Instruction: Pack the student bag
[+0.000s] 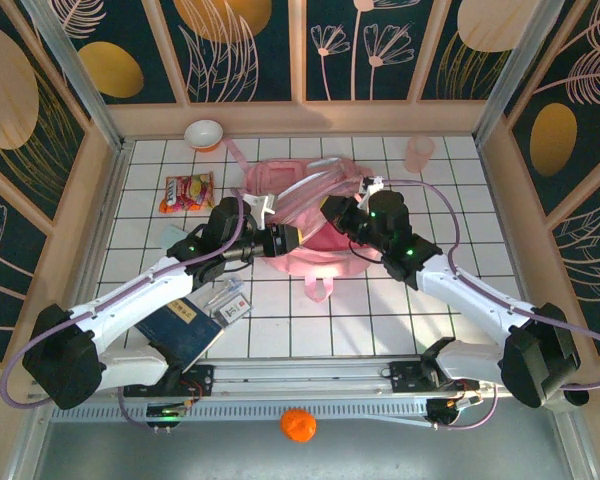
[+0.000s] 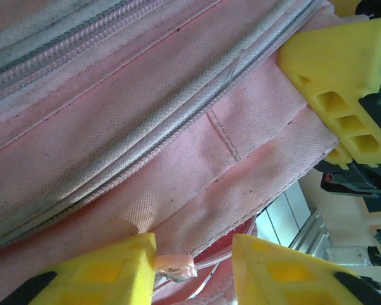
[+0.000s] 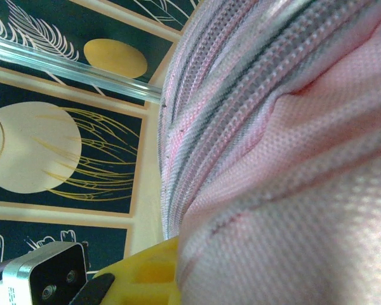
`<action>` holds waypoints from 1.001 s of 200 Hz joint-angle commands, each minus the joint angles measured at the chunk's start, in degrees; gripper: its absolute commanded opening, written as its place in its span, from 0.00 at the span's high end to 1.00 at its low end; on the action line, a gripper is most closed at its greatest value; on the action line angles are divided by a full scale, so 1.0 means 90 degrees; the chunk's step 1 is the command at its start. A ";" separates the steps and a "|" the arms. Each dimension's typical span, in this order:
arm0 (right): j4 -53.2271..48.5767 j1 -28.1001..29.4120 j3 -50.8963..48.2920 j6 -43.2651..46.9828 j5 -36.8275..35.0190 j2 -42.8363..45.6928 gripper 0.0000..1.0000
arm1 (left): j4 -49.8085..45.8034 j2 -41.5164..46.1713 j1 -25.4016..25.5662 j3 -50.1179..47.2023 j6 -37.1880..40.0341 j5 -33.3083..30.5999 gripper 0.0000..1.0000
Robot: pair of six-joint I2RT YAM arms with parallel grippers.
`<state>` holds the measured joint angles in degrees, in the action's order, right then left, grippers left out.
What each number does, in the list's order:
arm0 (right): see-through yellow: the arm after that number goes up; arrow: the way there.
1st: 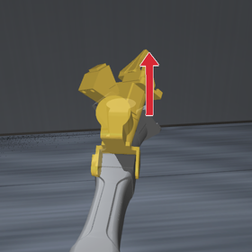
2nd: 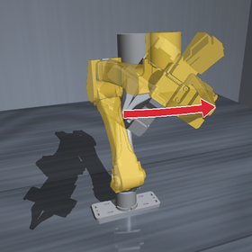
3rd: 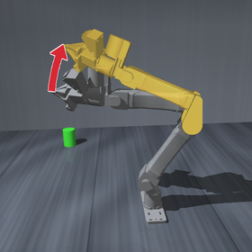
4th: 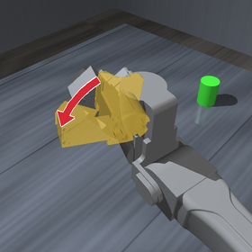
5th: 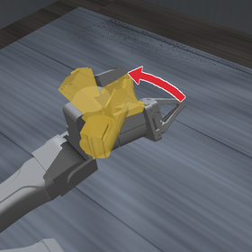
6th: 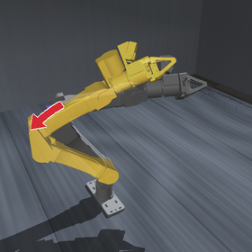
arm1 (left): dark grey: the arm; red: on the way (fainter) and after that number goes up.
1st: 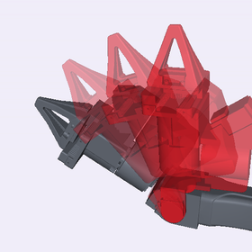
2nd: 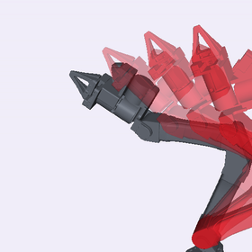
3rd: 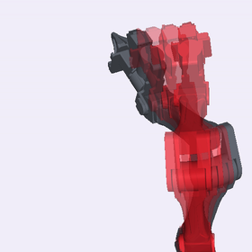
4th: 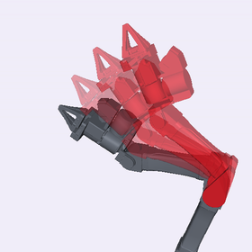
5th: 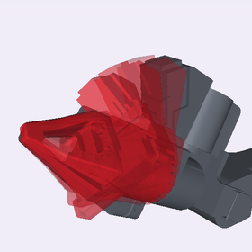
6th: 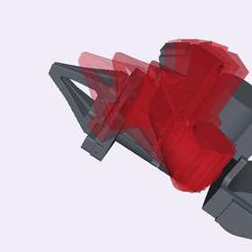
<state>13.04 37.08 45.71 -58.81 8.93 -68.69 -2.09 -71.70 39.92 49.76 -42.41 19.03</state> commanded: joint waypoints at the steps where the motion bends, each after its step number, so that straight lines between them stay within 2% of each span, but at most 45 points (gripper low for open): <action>1: 0.0446 0.0069 0.0324 0.0190 -0.0081 0.0085 1.00 | -0.0022 -0.0081 0.0017 -0.0089 -0.0035 0.0025 0.56; 30: 0.0388 0.0069 0.0327 0.0202 -0.0094 0.0110 1.00 | -0.0168 -0.0250 0.0022 -0.0079 -0.0004 0.0025 0.56; 85: 0.0242 0.0069 0.0300 0.0214 -0.0225 0.0189 1.00 | -0.0145 -0.0267 0.0026 -0.0008 0.0016 0.0069 0.75; 107: 0.0195 0.0069 0.0267 0.0178 -0.0288 0.0216 1.00 | 0.0007 -0.0109 0.0019 -0.0139 -0.0067 0.0133 0.79; 141: 0.0230 0.0069 0.0267 0.0163 -0.0281 0.0201 1.00 | 0.0961 0.0103 0.0025 -0.0591 -0.0240 0.0773 0.81; 172: 0.0232 0.0069 0.0301 0.0164 -0.0271 0.0176 1.00 | 0.0838 0.0086 0.0026 -0.0642 0.0065 0.0770 0.83; 200: 0.0187 0.0068 0.0297 0.0179 -0.0304 0.0225 1.00 | 0.0533 0.0135 0.0025 -0.0655 0.0290 0.0442 0.78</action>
<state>10.92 37.19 45.71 -58.54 7.86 -68.66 3.18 -71.66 40.03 44.45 -42.22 24.12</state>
